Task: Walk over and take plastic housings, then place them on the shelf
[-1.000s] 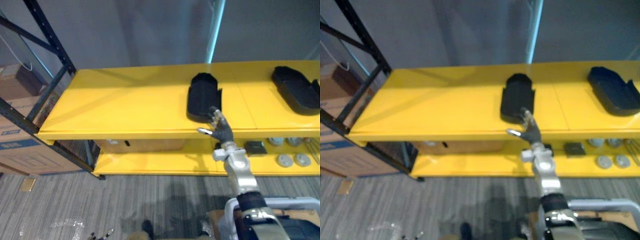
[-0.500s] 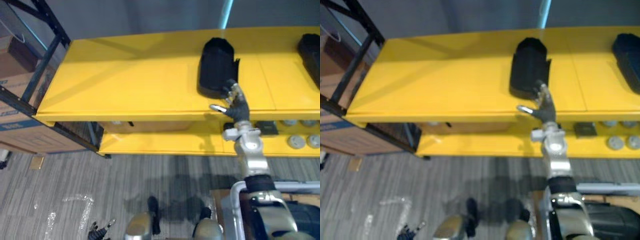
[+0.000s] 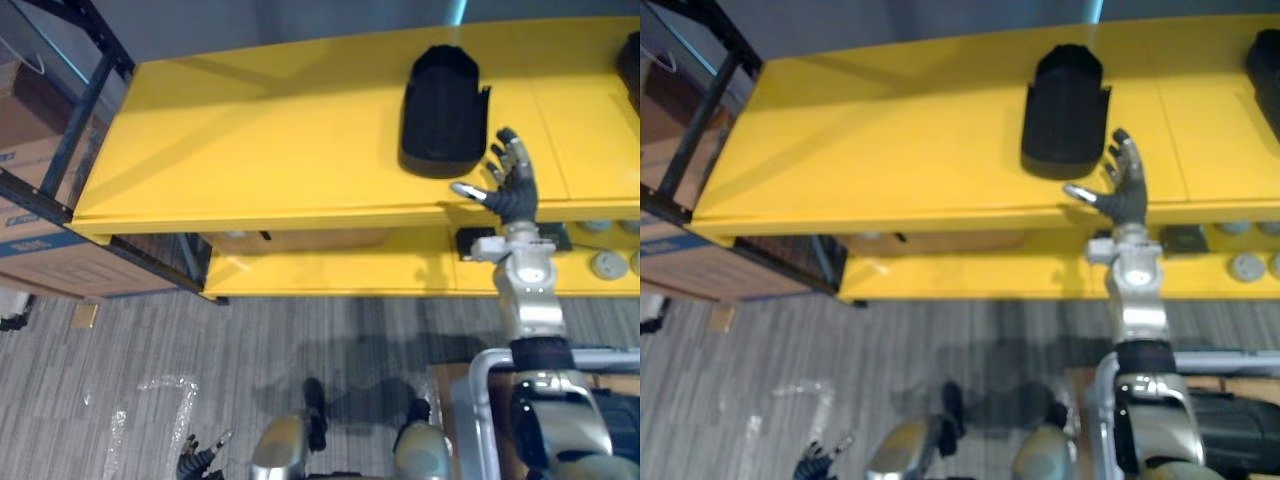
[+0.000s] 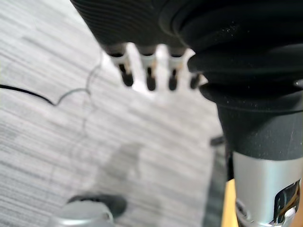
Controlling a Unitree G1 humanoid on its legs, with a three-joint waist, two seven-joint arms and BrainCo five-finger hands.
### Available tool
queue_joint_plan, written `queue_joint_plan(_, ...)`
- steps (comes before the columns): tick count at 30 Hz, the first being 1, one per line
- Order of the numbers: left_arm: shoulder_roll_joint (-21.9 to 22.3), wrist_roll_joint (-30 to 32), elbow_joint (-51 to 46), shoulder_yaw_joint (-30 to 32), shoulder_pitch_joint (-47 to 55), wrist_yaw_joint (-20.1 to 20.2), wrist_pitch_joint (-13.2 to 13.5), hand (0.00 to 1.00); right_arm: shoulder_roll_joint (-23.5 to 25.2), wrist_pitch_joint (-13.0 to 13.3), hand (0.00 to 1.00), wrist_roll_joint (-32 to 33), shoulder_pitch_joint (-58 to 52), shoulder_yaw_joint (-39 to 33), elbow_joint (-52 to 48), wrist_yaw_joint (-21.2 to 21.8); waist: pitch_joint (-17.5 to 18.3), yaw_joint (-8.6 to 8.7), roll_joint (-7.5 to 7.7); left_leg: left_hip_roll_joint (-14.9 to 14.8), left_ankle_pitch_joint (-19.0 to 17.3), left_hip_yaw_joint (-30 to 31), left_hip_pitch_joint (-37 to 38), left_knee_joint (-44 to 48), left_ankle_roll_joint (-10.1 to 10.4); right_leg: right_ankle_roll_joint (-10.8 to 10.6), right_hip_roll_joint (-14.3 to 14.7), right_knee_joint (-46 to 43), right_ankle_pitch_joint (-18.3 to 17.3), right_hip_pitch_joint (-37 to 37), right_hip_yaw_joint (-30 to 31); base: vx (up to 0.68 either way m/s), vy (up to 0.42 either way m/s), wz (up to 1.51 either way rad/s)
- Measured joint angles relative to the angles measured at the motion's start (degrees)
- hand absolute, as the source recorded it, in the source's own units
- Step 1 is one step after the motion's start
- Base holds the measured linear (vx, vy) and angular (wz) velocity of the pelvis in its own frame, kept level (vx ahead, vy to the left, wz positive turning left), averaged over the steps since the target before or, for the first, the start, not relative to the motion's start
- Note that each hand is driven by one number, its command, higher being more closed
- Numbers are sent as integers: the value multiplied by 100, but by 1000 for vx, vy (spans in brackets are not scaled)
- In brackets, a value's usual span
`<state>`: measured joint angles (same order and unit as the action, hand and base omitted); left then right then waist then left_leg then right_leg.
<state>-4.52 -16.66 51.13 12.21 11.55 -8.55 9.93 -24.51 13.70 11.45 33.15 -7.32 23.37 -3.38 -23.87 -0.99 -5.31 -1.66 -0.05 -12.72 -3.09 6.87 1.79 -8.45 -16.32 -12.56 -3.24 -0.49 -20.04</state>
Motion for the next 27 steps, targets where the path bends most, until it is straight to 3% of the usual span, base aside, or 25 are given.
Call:
queue_joint_plan(5,-1,-103,-74,-76,-2,5,6,0,-300,51,0,-31,395,-50,308,-142,-105,25,-172,27,0,9,2,-2,0,-8,-48,-150,-31,-52,45,-2,-7,-2)
queue_joint_plan(10,0,-110,-55,-224,0,10,0,0,-336,369,0,-118,445,-50,440,-386,-116,16,-187,38,0,23,4,-24,0,-3,-66,-177,-66,-90,55,0,0,0)
queue_joint_plan(13,1,-131,-52,-227,0,22,-1,0,-321,492,0,-172,431,-63,33,-535,-117,17,-186,33,0,-7,3,-36,0,-4,-58,-176,-64,-124,94,1,-10,-5)
queue_joint_plan(16,0,-139,-69,-227,-2,27,0,0,-161,509,0,-231,138,-106,-1372,-441,-123,51,-167,17,0,-21,5,-40,0,-7,-34,-164,-59,-126,116,22,-17,-6)
queue_joint_plan(19,0,-139,-69,-227,-2,27,-1,0,68,327,0,-164,-236,-79,-1978,-22,-151,90,-60,-13,0,-30,7,-41,1,-3,2,-166,-55,-124,129,19,-23,-4)
queue_joint_plan(21,-9,-138,-70,-226,-2,27,2,0,226,-75,0,-71,-548,41,-1998,367,-130,107,54,-48,-1,-52,6,-46,4,20,47,-131,-39,-125,147,0,-20,-6)
queue_joint_plan(23,-18,-137,-70,-226,-2,27,7,0,269,-236,0,19,-721,190,-1993,561,-140,115,104,-82,-1,-65,7,-49,8,33,92,-73,-10,-110,160,-16,-21,-6)
queue_joint_plan(27,-49,-137,-63,-228,-2,24,6,0,286,-286,0,100,-839,346,-1987,829,-141,119,122,-124,18,-79,6,-77,37,56,151,10,39,-96,166,-18,-14,-3)
